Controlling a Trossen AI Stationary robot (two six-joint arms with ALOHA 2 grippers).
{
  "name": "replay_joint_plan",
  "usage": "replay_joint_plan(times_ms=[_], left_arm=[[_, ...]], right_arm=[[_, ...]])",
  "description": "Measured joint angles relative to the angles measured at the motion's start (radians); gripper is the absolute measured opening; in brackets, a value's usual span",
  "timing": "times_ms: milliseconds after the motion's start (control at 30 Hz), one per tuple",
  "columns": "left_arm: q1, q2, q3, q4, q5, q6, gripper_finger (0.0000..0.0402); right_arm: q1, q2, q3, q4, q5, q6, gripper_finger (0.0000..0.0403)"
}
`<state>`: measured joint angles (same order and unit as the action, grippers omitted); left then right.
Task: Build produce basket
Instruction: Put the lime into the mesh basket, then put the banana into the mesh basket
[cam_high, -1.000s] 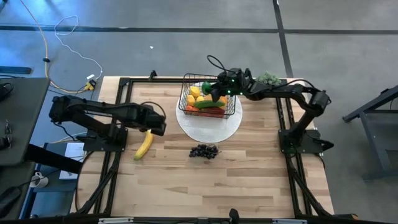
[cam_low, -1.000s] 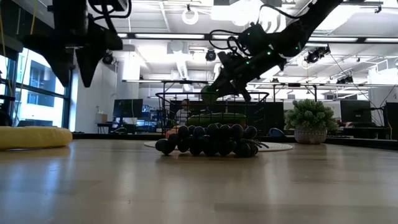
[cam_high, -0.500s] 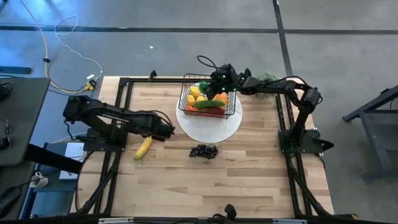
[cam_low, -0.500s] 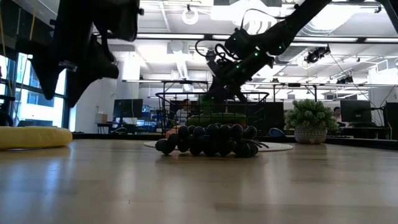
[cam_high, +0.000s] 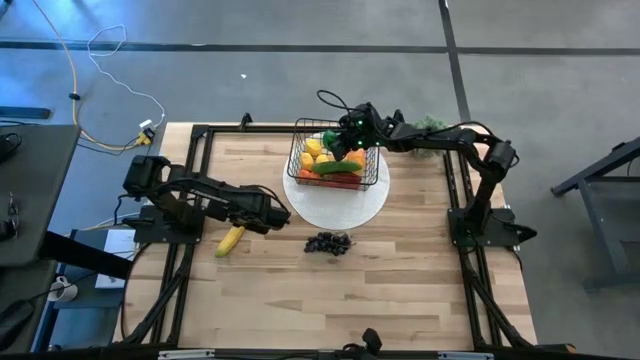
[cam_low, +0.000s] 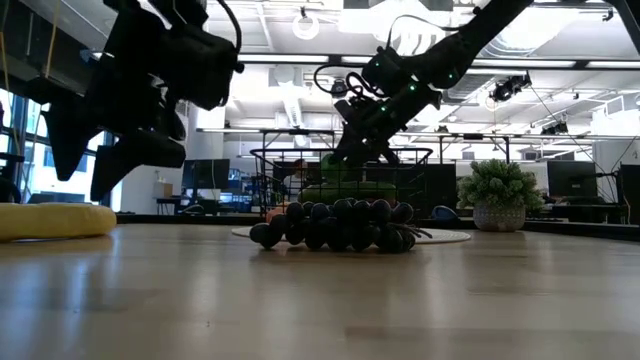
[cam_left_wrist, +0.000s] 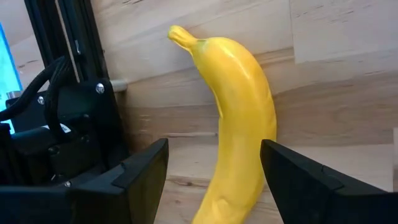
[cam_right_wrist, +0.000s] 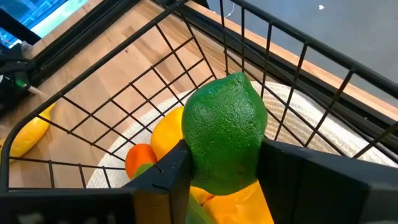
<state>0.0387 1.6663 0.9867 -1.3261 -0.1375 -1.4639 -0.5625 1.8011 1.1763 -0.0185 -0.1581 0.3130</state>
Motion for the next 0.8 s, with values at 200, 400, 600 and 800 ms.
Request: replay_joint_plan(times_ms=[200,400,600,800], left_arm=[[0.0,0.035,0.0,0.027,0.002,0.0,0.0245],[0.0,0.085,0.0,0.05,0.003,0.003,0.0245],[0.0,0.137,0.0,0.05,0.006,0.051,0.0245],[0.0,0.179,0.0,0.084,0.008,0.072,0.0245]], right_arm=[[0.0,0.0,0.0,-0.001,0.0,0.0,0.0177],[0.0,0.0,0.0,-0.001,0.0,0.0,0.0215],[-0.003,0.0,0.0,-0.007,0.017,-0.001,0.0219],[-0.012,-0.001,0.0,-0.008,0.006,-0.008,0.022]])
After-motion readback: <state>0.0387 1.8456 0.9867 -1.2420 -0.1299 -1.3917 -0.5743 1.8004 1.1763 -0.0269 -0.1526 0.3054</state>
